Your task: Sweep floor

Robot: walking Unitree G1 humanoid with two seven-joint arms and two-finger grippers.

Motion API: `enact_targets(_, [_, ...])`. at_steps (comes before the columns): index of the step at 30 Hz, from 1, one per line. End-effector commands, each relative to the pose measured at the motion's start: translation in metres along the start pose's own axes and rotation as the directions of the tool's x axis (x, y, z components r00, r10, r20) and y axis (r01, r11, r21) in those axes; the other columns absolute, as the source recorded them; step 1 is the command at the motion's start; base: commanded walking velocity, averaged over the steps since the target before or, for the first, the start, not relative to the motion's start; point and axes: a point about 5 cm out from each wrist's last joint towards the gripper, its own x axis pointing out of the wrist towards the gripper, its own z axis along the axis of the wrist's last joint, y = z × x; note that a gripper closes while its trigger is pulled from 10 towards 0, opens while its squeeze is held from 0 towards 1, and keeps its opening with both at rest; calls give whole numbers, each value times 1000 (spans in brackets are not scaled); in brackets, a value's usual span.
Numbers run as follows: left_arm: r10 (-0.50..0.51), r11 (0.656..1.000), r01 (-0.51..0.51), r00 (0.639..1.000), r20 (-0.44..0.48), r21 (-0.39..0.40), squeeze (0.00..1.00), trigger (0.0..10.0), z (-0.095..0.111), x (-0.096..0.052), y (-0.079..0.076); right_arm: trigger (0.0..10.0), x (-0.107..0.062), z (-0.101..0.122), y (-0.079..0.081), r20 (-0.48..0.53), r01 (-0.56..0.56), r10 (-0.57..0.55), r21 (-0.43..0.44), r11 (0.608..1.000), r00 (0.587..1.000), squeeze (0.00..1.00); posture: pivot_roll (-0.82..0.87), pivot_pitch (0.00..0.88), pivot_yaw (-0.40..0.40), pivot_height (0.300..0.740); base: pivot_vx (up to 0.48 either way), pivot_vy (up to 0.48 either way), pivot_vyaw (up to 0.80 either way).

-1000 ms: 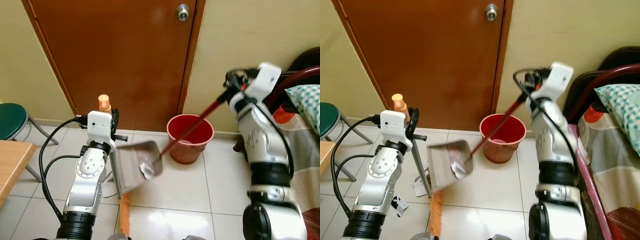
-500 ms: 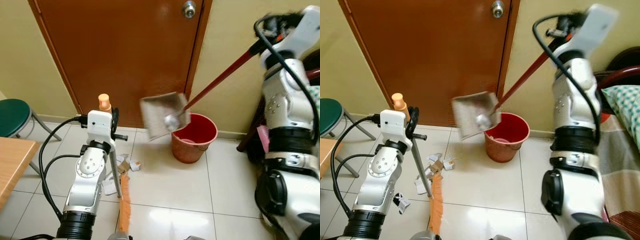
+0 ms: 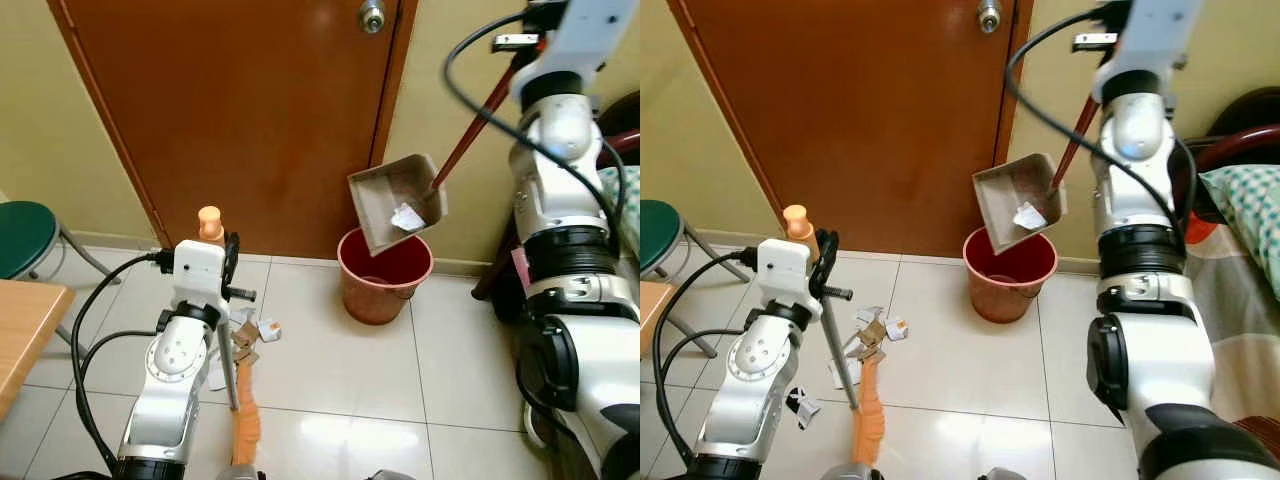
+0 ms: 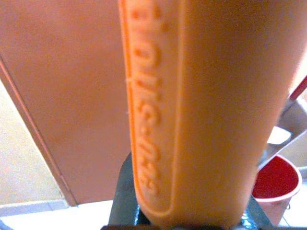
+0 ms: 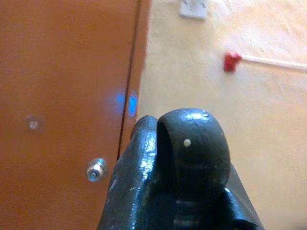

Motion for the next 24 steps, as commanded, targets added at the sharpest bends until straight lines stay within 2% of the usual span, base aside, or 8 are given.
enact_targets(1, [-7, 1000, 6, 1000, -22, -26, 0, 10000, -2, -2, -5, 10000, 5, 20, 10, 124, -39, 43, -35, 999, 991, 0, 33, 45, -29, 740, 0, 0, 0])
enact_targets(5, [-5, 999, 4, 1000, -24, -32, 0, 10000, -1, -7, -7, 10000, -9, 5, 25, 97, -114, 120, -58, 992, 988, 0, 30, 68, -45, 740, 0, 0, 0])
enact_targets(8, [-9, 999, 8, 999, -36, -37, 0, 10000, -2, -9, -9, 10000, -21, -4, 42, 122, -225, 250, -183, 957, 961, 0, 28, 75, -57, 740, 0, 0, 0])
enact_targets(10, [-23, 999, 22, 999, -33, -39, 0, 10000, 0, -13, -14, 10000, -27, -5, 49, 147, -269, 308, -234, 934, 940, 0, 26, 94, -66, 740, 0, 0, 0])
enact_targets(14, [-21, 999, 19, 999, -39, -47, 0, 10000, 1, -16, -16, 10000, -29, -7, 52, 141, -280, 313, -212, 936, 939, 0, 26, 107, -72, 740, 0, 0, 0])
enact_targets(20, [-10, 999, 7, 998, -64, -52, 0, 10000, -2, -23, -16, 10000, -35, -5, 66, 166, -322, 354, -193, 927, 920, 0, 30, 131, -78, 740, 0, 0, 0])
enact_targets(23, [-10, 999, 6, 997, -72, -51, 0, 10000, -1, -26, -15, 10000, -34, 5, 72, 205, -313, 337, -138, 939, 919, 0, 37, 146, -72, 740, 0, 0, 0])
enact_targets(24, [-10, 999, 6, 997, -74, -49, 0, 10000, -1, -27, -15, 10000, -30, 20, 74, 243, -293, 296, -49, 955, 924, 0, 37, 146, -72, 740, 0, 0, 0])
